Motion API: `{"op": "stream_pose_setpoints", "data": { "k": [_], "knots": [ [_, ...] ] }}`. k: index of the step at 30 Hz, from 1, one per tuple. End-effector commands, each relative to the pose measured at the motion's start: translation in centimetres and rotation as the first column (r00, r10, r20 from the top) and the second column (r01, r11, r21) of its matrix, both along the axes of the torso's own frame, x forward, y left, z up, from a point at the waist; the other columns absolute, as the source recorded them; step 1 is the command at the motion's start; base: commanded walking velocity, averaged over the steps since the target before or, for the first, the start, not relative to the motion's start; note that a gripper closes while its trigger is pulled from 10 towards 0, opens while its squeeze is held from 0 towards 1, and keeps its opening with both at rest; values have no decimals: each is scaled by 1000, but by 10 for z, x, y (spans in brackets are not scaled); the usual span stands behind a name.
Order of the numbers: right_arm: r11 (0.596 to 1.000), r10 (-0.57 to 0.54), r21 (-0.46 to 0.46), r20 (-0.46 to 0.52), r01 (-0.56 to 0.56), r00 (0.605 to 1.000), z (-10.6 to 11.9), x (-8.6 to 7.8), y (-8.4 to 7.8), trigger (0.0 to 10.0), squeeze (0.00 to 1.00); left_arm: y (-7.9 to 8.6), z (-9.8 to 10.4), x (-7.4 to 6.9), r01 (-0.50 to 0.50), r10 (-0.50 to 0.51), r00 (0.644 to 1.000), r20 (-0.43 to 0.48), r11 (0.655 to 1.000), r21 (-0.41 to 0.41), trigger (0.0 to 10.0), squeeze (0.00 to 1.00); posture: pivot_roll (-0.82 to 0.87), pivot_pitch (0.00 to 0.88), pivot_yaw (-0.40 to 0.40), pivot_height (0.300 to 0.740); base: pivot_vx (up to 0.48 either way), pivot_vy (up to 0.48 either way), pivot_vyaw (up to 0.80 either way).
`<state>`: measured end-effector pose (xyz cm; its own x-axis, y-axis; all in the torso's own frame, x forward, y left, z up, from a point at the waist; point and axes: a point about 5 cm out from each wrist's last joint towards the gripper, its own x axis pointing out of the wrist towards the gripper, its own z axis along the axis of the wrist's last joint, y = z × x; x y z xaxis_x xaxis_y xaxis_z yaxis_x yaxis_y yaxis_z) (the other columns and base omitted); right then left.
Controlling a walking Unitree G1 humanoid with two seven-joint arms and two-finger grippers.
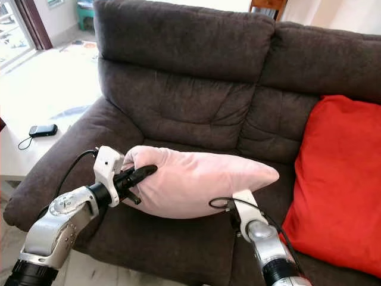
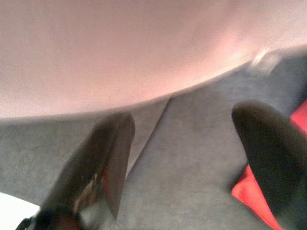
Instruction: Move the pillow to the sofa from floor
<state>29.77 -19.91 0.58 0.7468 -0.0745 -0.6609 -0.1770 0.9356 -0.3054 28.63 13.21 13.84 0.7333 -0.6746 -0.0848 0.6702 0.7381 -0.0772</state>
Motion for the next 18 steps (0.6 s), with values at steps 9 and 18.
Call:
{"op": "stream_pose_setpoints", "data": {
  "k": [9,18],
  "knots": [
    [998,-66,37,213,60,975,50,51,15,10000,0,-9,20,-21,194,-197,980,-19,975,-107,10000,0,130,104,-92,740,0,0,0],
    [993,-5,108,379,-39,926,102,86,45,10000,0,-3,24,-33,226,-230,973,-26,967,-117,10000,0,154,105,-102,740,0,0,0]
  ]
}}
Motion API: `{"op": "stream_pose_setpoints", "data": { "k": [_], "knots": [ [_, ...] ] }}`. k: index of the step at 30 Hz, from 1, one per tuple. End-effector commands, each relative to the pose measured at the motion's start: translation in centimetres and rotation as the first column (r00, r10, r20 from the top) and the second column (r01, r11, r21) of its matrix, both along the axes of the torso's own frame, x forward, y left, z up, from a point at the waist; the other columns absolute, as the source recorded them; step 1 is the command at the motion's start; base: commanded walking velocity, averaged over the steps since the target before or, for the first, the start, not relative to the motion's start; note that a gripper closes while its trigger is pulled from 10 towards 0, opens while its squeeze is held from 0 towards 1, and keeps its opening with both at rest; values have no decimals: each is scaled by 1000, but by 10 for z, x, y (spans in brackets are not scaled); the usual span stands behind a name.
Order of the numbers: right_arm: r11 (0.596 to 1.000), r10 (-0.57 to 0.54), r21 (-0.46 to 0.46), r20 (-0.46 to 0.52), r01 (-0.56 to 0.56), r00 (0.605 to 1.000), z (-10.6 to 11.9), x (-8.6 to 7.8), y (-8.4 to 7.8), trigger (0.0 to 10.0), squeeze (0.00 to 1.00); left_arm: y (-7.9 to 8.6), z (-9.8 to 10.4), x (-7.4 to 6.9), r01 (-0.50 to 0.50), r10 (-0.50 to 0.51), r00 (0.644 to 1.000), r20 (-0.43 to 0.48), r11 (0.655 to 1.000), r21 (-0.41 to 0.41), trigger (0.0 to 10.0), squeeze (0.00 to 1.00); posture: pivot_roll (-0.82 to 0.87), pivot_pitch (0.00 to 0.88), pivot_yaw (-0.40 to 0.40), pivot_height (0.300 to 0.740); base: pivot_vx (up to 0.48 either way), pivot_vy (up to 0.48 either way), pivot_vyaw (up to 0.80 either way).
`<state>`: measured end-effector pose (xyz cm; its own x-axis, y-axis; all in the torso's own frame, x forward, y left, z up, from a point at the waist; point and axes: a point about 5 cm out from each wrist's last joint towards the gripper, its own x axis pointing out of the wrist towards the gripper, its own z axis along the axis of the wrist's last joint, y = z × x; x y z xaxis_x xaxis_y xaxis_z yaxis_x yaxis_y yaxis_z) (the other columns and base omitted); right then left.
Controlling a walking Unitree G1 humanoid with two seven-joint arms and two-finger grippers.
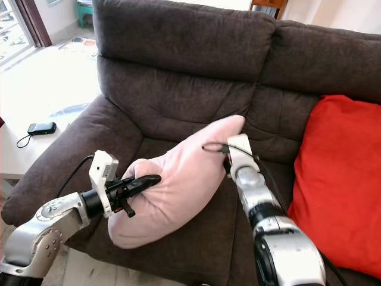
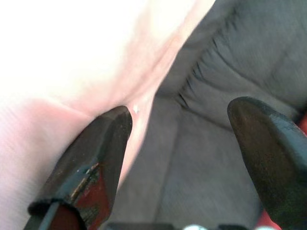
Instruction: Move the pillow to the sofa from floor
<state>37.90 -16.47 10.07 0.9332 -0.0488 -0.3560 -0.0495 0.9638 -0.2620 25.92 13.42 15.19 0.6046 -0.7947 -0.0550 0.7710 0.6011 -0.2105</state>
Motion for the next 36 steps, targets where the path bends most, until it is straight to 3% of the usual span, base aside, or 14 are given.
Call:
{"op": "stream_pose_setpoints", "data": {
  "k": [1,11,13,14,15,17,18,19,21,22,30,32,33,36],
  "knots": [
    [999,43,17,26,-43,999,7,4,11,10000,0,-5,10,-6,61,-61,997,43,998,-6,10000,0,154,105,-102,740,0,0,0],
    [993,115,26,56,-116,992,9,5,30,10000,0,19,-7,-2,-90,91,996,-3,993,70,10000,0,159,111,-106,740,0,0,0],
    [993,113,24,51,-114,992,4,3,28,10000,0,36,-22,10,-282,285,958,-15,954,107,10000,0,155,110,-106,740,0,0,0],
    [993,113,24,51,-114,992,4,3,28,10000,0,36,-22,10,-282,285,958,-15,954,107,10000,0,155,110,-106,740,0,0,0],
    [993,114,25,49,-115,992,3,2,26,10000,0,49,-31,17,-421,426,905,-25,900,111,10000,0,150,111,-105,740,0,0,0],
    [993,118,25,48,-120,992,3,2,27,10000,0,56,-35,21,-486,492,870,-39,867,106,10000,0,142,110,-106,740,0,0,0],
    [991,131,24,48,-133,990,2,2,28,10000,0,70,-41,25,-601,608,791,-64,793,99,10000,0,142,110,-107,740,0,0,0],
    [991,131,24,48,-133,990,2,2,28,10000,0,70,-41,25,-601,608,791,-64,793,99,10000,0,142,110,-107,740,0,0,0],
    [989,145,20,48,-146,988,0,1,30,10000,0,92,-49,27,-728,735,674,-80,678,101,10000,0,142,110,-107,740,0,0,0],
    [989,145,20,48,-146,988,0,1,30,10000,0,92,-49,27,-728,735,674,-80,678,101,10000,0,142,110,-107,740,0,0,0],
    [989,148,13,39,-149,988,-7,-4,27,10000,0,128,-50,22,-867,871,491,-17,490,89,10000,0,145,114,-107,740,0,0,0],
    [990,144,7,26,-144,989,-13,-7,22,10000,0,151,-40,22,-931,930,363,59,360,56,10000,0,143,114,-106,740,0,0,0],
    [990,144,7,26,-144,989,-13,-7,22,10000,0,151,-40,22,-931,930,363,59,360,56,10000,0,143,114,-106,740,0,0,0],
    [991,137,5,12,-137,991,-20,-11,17,10000,0,175,-27,18,-973,966,228,123,229,7,10000,0,143,114,-104,740,0,0,0]
  ]
}}
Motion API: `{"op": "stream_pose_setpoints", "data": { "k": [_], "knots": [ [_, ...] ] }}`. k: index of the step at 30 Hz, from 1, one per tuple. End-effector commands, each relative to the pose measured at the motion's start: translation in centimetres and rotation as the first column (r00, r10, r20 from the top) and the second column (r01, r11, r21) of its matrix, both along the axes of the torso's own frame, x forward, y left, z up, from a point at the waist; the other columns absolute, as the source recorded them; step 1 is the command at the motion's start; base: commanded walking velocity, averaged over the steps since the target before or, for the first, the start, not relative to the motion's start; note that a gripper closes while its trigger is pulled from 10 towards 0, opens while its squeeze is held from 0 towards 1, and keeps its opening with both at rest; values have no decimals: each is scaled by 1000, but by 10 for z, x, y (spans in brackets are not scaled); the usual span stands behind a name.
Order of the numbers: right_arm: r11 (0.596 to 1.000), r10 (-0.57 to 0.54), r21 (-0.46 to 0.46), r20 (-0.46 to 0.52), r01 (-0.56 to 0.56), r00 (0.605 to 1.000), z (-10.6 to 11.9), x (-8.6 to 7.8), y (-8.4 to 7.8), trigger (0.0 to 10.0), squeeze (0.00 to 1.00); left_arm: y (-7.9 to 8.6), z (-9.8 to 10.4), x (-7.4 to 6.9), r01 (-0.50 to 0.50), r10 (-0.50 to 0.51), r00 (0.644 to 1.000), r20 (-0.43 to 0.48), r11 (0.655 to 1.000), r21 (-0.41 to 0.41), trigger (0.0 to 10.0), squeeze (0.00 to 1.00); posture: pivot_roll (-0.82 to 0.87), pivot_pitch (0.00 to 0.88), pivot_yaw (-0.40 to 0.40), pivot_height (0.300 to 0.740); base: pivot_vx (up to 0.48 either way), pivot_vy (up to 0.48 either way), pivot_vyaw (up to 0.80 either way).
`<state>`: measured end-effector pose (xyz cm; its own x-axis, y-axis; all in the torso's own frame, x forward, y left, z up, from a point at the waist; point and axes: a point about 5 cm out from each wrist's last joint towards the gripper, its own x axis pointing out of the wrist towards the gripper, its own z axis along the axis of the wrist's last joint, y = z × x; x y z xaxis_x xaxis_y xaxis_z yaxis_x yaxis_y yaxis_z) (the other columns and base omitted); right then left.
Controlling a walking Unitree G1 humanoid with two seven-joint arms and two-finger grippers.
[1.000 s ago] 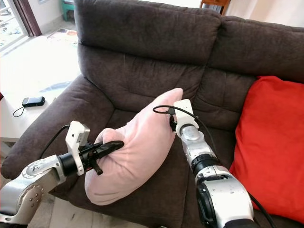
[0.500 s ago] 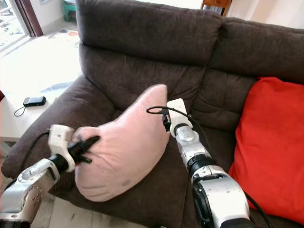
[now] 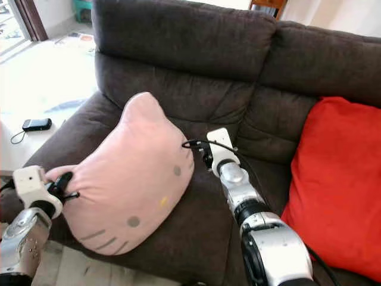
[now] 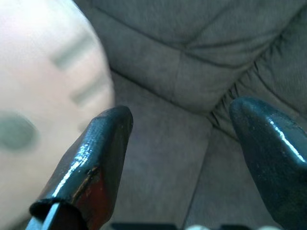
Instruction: Move the pillow to the sofa from floor
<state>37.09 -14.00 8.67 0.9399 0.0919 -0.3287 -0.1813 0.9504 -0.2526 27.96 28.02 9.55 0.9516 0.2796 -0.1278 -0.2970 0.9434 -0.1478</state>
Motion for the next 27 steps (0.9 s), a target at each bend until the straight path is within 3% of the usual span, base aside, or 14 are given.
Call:
{"op": "stream_pose_setpoints", "data": {
  "k": [1,6,9,11,12,13,16,17,20,24,27],
  "knots": [
    [1000,-10,-9,-20,10,1000,-8,-5,-9,10000,0,36,34,-5,-190,174,974,147,976,106,10000,0,143,113,-102,740,0,0,0],
    [1000,-16,-18,-43,15,999,-18,-12,-13,10000,0,53,47,-14,-332,297,927,229,934,132,10000,0,141,113,-99,740,0,0,0],
    [1000,-17,-20,-54,16,998,-22,-14,-15,10000,0,54,45,-13,-328,297,929,219,937,120,10000,0,141,112,-98,740,0,0,0],
    [999,-24,-24,-73,22,997,-29,-19,-18,10000,0,39,26,-5,-178,165,980,113,977,118,10000,0,140,112,-98,740,0,0,0],
    [999,-24,-24,-73,22,997,-29,-19,-18,10000,0,39,26,-5,-178,165,980,113,977,118,10000,0,140,112,-98,740,0,0,0],
    [999,-31,-31,-89,28,996,-35,-24,-21,10000,0,18,7,0,-2,0,1000,12,994,110,10000,0,135,113,-96,740,0,0,0],
    [999,-42,-37,-118,38,992,-46,-32,-25,10000,0,-7,-19,-1,167,-158,982,-102,983,82,10000,0,126,113,-92,740,0,0,0],
    [998,-45,-38,-125,40,991,-48,-34,-27,10000,0,-13,-25,-1,196,-190,975,-117,980,42,10000,0,122,117,-91,740,0,0,0],
    [998,-59,-42,-153,53,987,-58,-43,-31,10000,0,-29,-37,-2,283,-276,947,-166,959,21,10000,0,118,115,-89,740,0,0,0],
    [997,-66,-42,-167,59,984,-64,-48,-33,10000,0,-37,-45,-4,345,-340,918,-201,938,-12,10000,0,111,114,-86,740,0,0,0],
    [998,-64,-37,-174,59,983,-69,-53,-34,10000,0,-32,-45,-4,340,-328,923,-199,940,24,10000,0,107,112,-83,740,0,0,0]
  ]
}}
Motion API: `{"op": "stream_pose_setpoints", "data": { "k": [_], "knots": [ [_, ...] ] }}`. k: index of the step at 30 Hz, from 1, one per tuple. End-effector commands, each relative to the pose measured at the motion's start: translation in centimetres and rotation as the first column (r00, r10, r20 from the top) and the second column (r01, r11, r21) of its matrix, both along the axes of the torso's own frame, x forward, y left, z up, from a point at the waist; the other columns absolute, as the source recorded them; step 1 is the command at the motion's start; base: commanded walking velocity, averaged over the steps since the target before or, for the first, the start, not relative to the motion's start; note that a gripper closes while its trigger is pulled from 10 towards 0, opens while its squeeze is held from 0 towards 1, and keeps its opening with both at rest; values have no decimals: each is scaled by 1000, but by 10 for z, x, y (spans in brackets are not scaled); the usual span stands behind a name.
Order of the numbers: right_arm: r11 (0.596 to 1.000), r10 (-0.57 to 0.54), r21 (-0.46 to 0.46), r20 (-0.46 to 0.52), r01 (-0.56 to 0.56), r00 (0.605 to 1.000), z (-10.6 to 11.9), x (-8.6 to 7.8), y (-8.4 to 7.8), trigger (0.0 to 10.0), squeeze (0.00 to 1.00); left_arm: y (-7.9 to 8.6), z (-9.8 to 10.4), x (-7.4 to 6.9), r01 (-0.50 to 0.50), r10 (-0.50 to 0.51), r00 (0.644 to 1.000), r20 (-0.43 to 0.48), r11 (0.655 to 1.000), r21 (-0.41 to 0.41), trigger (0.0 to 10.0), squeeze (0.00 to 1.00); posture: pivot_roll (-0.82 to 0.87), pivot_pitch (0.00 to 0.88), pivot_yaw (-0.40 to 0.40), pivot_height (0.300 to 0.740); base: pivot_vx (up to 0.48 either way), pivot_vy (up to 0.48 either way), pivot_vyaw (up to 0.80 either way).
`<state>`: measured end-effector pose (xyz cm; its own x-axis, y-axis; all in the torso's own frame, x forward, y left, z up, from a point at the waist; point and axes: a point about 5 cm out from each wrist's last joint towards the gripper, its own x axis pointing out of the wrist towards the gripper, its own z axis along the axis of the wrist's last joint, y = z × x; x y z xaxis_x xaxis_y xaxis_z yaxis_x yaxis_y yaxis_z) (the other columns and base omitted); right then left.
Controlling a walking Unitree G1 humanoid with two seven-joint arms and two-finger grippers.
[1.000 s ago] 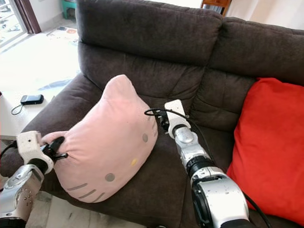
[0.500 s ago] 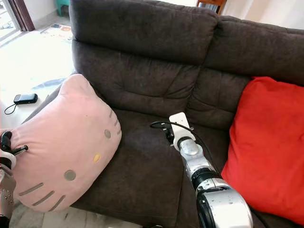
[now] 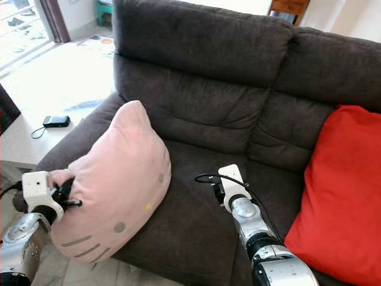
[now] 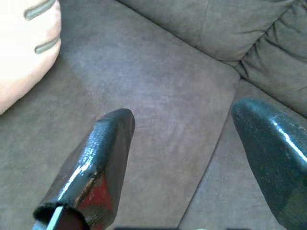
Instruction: Move the pillow to the sofa from floor
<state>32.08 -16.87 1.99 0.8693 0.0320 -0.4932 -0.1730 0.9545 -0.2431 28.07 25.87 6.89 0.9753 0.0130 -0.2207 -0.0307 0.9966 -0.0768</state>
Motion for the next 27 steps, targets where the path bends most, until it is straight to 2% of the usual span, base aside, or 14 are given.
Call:
{"op": "stream_pose_setpoints", "data": {
  "k": [1,4,5,6,21,27],
  "knots": [
    [1000,-6,-7,2,6,1000,-3,-4,-5,10000,0,-8,-17,-4,40,-38,996,-79,999,20,10000,0,108,110,-82,740,0,0,0],
    [1000,-13,4,0,13,1000,-7,-8,-6,10000,0,-2,-10,-2,-3,5,999,-38,999,41,10000,0,109,110,-81,740,0,0,0],
    [1000,-13,14,4,13,1000,-8,-9,-6,10000,0,0,-7,0,-11,12,1000,-18,999,40,10000,945,110,109,-79,740,0,0,0],
    [1000,-12,29,10,11,1000,-9,-11,-5,10000,0,1,-3,1,-17,17,1000,4,999,37,10000,1000,107,106,-77,740,0,0,0],
    [996,-18,89,56,13,998,-10,-14,0,10000,0,-8,23,15,3,-10,993,118,999,52,10000,1000,102,86,-66,740,0,0,0],
    [995,-25,95,59,19,998,-12,-17,-2,10000,0,-16,51,17,46,-57,979,194,997,63,10000,1000,103,80,-59,740,0,0,0]
  ]
}}
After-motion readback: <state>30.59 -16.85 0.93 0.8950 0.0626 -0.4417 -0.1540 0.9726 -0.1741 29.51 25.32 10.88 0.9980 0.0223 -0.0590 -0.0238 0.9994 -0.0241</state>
